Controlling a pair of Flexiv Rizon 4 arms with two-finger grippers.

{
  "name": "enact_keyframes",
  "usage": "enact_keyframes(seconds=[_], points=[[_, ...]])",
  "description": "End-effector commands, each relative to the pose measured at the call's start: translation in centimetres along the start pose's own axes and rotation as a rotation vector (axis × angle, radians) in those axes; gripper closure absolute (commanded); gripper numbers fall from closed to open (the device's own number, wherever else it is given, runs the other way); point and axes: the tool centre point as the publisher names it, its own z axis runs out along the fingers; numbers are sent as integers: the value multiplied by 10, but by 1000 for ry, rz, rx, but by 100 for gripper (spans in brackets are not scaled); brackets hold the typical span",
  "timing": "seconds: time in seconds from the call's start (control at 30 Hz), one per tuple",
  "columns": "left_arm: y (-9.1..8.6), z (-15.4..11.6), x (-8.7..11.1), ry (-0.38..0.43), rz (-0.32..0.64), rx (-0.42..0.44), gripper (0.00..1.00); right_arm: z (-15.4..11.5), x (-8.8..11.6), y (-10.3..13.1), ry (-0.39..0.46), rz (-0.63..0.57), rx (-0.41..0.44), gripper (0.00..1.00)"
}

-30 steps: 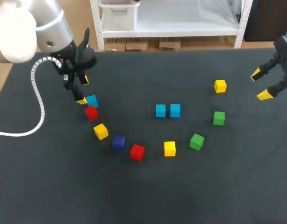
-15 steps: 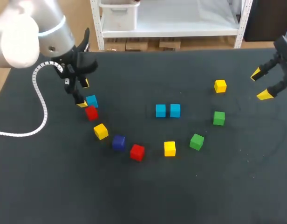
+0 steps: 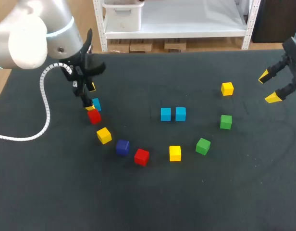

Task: Place the blue cubes, place green cubes on the blue cubes, place the yellow cubes on the green cubes, then place the red cubes on the yellow cubes, and place purple cube on the red cubes.

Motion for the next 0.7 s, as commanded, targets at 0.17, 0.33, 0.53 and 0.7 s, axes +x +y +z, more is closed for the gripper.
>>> enact_keyframes(seconds=[0.17, 0.33, 0.53, 0.7], points=[[-7, -2, 1, 37, -43, -15, 0, 0, 0, 0, -2, -1, 1, 0], [-8, -1, 2, 41, -62, -26, 0, 0, 0, 0, -2, -1, 1, 0], [-12, 0, 2, 37, -74, -27, 60, 0, 0, 0, -2, -1, 1, 0], [-15, 1, 2, 32, -73, -34, 100, 0, 0, 0, -2, -1, 1, 0]])
